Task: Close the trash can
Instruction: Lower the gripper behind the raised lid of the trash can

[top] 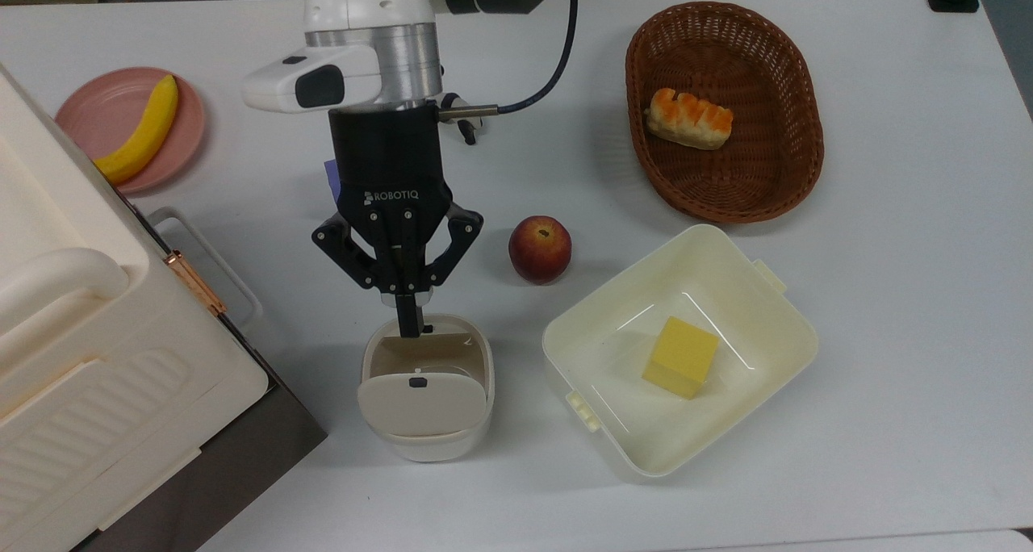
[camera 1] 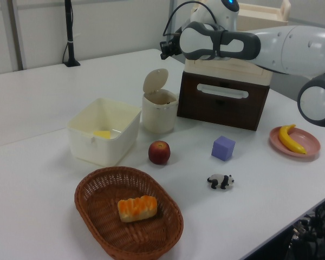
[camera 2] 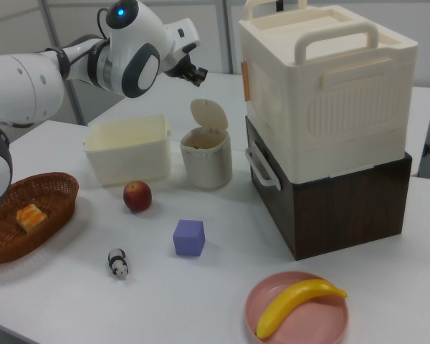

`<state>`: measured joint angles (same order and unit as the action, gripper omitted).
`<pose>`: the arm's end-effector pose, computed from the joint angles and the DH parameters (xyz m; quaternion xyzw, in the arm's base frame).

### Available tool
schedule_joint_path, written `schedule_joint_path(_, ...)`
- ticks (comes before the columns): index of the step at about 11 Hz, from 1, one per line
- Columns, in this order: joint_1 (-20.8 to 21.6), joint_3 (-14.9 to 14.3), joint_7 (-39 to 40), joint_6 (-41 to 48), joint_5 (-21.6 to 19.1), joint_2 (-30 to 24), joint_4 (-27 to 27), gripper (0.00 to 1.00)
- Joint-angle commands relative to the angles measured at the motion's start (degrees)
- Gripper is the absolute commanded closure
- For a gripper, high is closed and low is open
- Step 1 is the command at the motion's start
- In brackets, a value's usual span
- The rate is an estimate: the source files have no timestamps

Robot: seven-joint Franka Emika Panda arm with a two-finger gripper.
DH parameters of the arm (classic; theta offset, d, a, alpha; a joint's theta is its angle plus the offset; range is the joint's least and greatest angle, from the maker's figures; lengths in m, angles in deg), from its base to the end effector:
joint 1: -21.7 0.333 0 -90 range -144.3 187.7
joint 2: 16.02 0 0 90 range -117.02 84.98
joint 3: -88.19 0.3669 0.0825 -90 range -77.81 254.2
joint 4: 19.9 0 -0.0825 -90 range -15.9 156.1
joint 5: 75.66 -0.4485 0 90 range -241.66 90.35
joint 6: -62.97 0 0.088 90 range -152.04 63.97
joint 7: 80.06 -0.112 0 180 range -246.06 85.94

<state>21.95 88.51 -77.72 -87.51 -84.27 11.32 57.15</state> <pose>0.8384 0.0040 0.5750 -0.9184 0.0231 -0.3912 0.0546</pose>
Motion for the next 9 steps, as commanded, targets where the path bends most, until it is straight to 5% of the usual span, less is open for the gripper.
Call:
schedule_joint_path(1,0.63,-1.10,1.35,-2.53,0.26,2.71,-2.43,0.99)
schedule_joint_path(9,1.33,-1.72,1.35,-3.24,2.81,4.65,-3.13,1.00)
